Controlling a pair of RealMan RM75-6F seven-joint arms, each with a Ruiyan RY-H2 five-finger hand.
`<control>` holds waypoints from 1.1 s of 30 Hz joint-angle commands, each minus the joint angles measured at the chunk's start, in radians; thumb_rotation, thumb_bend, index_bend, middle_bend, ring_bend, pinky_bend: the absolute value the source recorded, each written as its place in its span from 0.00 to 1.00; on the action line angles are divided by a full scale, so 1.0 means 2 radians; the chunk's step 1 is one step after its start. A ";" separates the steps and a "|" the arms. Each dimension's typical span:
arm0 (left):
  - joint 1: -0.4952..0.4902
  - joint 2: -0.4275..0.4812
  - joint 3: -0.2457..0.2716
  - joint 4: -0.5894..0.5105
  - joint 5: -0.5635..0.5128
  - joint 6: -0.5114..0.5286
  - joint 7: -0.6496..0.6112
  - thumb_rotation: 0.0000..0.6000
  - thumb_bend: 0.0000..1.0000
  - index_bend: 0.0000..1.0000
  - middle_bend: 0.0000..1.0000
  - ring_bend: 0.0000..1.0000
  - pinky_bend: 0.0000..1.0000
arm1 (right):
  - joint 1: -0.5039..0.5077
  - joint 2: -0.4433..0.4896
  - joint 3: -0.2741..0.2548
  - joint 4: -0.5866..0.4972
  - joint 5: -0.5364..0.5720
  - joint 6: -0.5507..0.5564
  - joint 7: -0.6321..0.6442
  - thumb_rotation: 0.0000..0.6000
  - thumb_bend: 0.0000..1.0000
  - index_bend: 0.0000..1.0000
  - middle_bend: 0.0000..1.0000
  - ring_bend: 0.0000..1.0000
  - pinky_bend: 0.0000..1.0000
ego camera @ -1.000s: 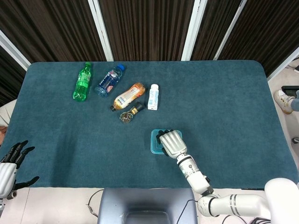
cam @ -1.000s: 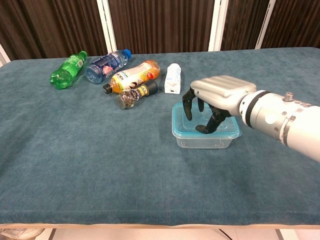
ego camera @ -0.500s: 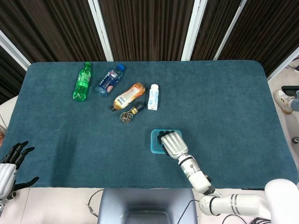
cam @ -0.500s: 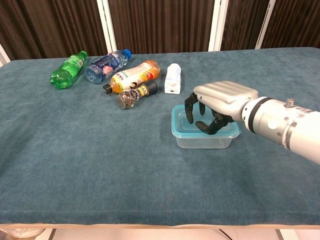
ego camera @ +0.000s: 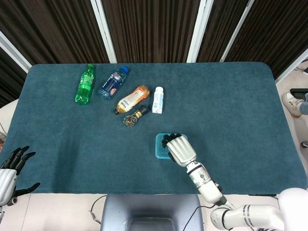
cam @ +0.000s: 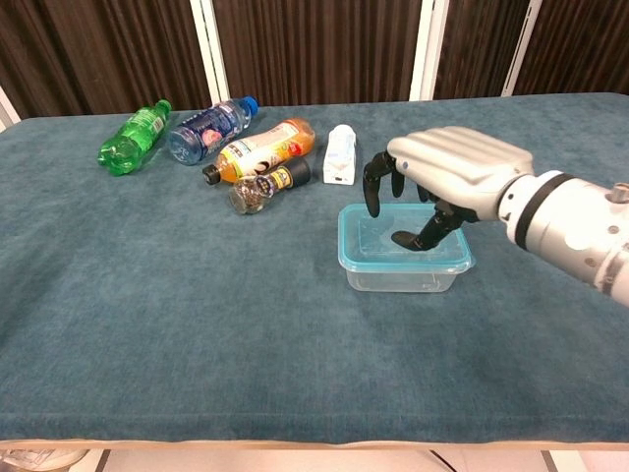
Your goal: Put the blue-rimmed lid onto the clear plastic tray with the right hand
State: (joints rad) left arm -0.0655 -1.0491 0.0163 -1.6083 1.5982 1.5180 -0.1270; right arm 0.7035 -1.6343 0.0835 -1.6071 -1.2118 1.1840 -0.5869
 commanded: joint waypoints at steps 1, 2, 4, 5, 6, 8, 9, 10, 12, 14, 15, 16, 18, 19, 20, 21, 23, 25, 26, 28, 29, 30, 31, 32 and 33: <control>0.000 0.000 0.000 0.000 0.000 0.000 0.001 1.00 0.45 0.19 0.07 0.04 0.25 | -0.010 0.018 -0.012 -0.022 -0.022 0.002 0.022 1.00 0.45 0.60 0.45 0.41 0.57; 0.000 0.000 0.000 0.000 0.000 0.000 0.001 1.00 0.45 0.19 0.07 0.04 0.25 | -0.010 0.018 -0.012 -0.022 -0.022 0.002 0.022 1.00 0.45 0.60 0.45 0.41 0.57; 0.000 0.000 0.000 -0.001 0.000 0.000 0.001 1.00 0.45 0.19 0.07 0.04 0.25 | -0.012 0.024 -0.016 -0.029 -0.023 -0.003 0.028 1.00 0.45 0.60 0.45 0.41 0.57; 0.000 0.000 0.000 -0.001 0.000 0.000 0.000 1.00 0.45 0.19 0.07 0.04 0.25 | -0.012 0.028 -0.018 -0.034 -0.023 -0.007 0.032 1.00 0.45 0.60 0.45 0.41 0.57; 0.001 0.000 0.000 -0.001 -0.001 0.001 0.000 1.00 0.44 0.19 0.07 0.04 0.25 | -0.014 0.038 -0.024 -0.046 -0.023 -0.016 0.039 1.00 0.45 0.60 0.45 0.41 0.57; 0.001 0.000 0.000 -0.001 -0.001 0.001 0.000 1.00 0.44 0.19 0.07 0.04 0.25 | -0.015 0.060 -0.033 -0.067 -0.019 -0.033 0.044 1.00 0.45 0.60 0.45 0.41 0.57; 0.001 0.000 0.000 -0.001 -0.001 0.000 0.000 1.00 0.44 0.19 0.07 0.04 0.25 | -0.017 0.069 -0.038 -0.074 -0.019 -0.037 0.041 1.00 0.45 0.60 0.45 0.41 0.57; 0.001 0.001 0.000 -0.001 0.000 0.000 -0.001 1.00 0.45 0.20 0.07 0.04 0.25 | -0.022 0.075 -0.043 -0.076 -0.021 -0.032 0.033 1.00 0.45 0.60 0.45 0.41 0.57; 0.001 0.001 0.001 -0.001 0.000 0.001 -0.001 1.00 0.45 0.19 0.07 0.04 0.25 | -0.030 0.081 -0.048 -0.083 -0.025 -0.024 0.027 1.00 0.45 0.59 0.45 0.41 0.57; 0.001 0.001 0.000 -0.001 -0.001 0.000 -0.002 1.00 0.45 0.19 0.07 0.04 0.25 | -0.035 0.086 -0.050 -0.087 -0.025 -0.021 0.024 1.00 0.45 0.59 0.45 0.41 0.57; 0.001 0.001 0.000 -0.001 -0.001 0.000 -0.001 1.00 0.45 0.19 0.07 0.04 0.25 | -0.038 0.089 -0.052 -0.089 -0.024 -0.020 0.021 1.00 0.45 0.59 0.45 0.41 0.57; 0.001 0.001 0.000 -0.001 -0.001 0.000 -0.001 1.00 0.45 0.19 0.07 0.04 0.25 | -0.040 0.091 -0.053 -0.091 -0.022 -0.020 0.018 1.00 0.45 0.59 0.45 0.41 0.57; 0.000 0.001 0.001 -0.001 -0.001 -0.001 -0.001 1.00 0.45 0.19 0.07 0.04 0.25 | -0.044 0.095 -0.054 -0.092 -0.022 -0.020 0.014 1.00 0.45 0.59 0.45 0.41 0.57; 0.000 0.001 0.001 -0.001 -0.001 -0.001 -0.001 1.00 0.45 0.20 0.07 0.04 0.25 | -0.045 0.096 -0.055 -0.091 -0.022 -0.020 0.014 1.00 0.45 0.59 0.45 0.41 0.57; 0.000 0.001 0.001 -0.001 -0.001 -0.001 -0.001 1.00 0.45 0.20 0.07 0.04 0.25 | -0.046 0.096 -0.054 -0.091 -0.022 -0.020 0.014 1.00 0.45 0.59 0.45 0.41 0.57; 0.000 0.001 0.001 -0.001 -0.001 -0.001 0.000 1.00 0.45 0.19 0.07 0.04 0.25 | -0.048 0.097 -0.054 -0.089 -0.022 -0.021 0.015 1.00 0.45 0.59 0.45 0.41 0.57; 0.000 0.001 0.001 -0.001 -0.002 -0.002 0.000 1.00 0.44 0.19 0.07 0.04 0.25 | -0.049 0.097 -0.052 -0.086 -0.021 -0.022 0.017 1.00 0.45 0.59 0.45 0.41 0.57; 0.000 0.001 0.001 -0.001 -0.002 -0.003 0.000 1.00 0.44 0.19 0.07 0.04 0.25 | -0.050 0.096 -0.050 -0.082 -0.019 -0.025 0.017 1.00 0.45 0.59 0.45 0.41 0.57; 0.000 0.001 0.001 -0.001 -0.002 -0.003 0.000 1.00 0.44 0.19 0.07 0.04 0.25 | -0.050 0.096 -0.049 -0.080 -0.017 -0.027 0.017 1.00 0.45 0.59 0.45 0.41 0.57; 0.000 0.001 0.001 -0.002 -0.002 -0.004 0.000 1.00 0.45 0.19 0.07 0.04 0.25 | -0.051 0.095 -0.047 -0.077 -0.014 -0.030 0.017 1.00 0.45 0.59 0.45 0.41 0.57; -0.001 0.002 0.001 -0.002 -0.001 -0.004 -0.001 1.00 0.45 0.19 0.07 0.04 0.25 | -0.051 0.094 -0.046 -0.076 -0.014 -0.031 0.017 1.00 0.45 0.59 0.45 0.41 0.57; -0.001 0.002 0.001 -0.002 -0.002 -0.004 -0.002 1.00 0.44 0.19 0.07 0.04 0.25 | -0.052 0.093 -0.046 -0.073 -0.012 -0.032 0.016 1.00 0.45 0.58 0.45 0.41 0.57; -0.001 0.002 0.001 -0.001 -0.002 -0.004 -0.002 1.00 0.44 0.19 0.07 0.04 0.25 | -0.053 0.092 -0.045 -0.072 -0.012 -0.033 0.015 1.00 0.45 0.58 0.45 0.41 0.57; -0.001 0.002 0.001 -0.001 -0.002 -0.004 -0.002 1.00 0.44 0.19 0.07 0.04 0.25 | -0.053 0.091 -0.045 -0.070 -0.011 -0.033 0.015 1.00 0.45 0.58 0.45 0.41 0.57; -0.001 0.002 0.001 -0.001 -0.002 -0.004 -0.003 1.00 0.45 0.19 0.07 0.04 0.25 | -0.054 0.090 -0.044 -0.068 -0.010 -0.035 0.015 1.00 0.45 0.58 0.45 0.41 0.57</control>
State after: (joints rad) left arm -0.0665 -1.0449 0.0182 -1.6108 1.5934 1.5100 -0.1322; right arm 0.5973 -1.4524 -0.0058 -1.7452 -1.2335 1.1168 -0.5566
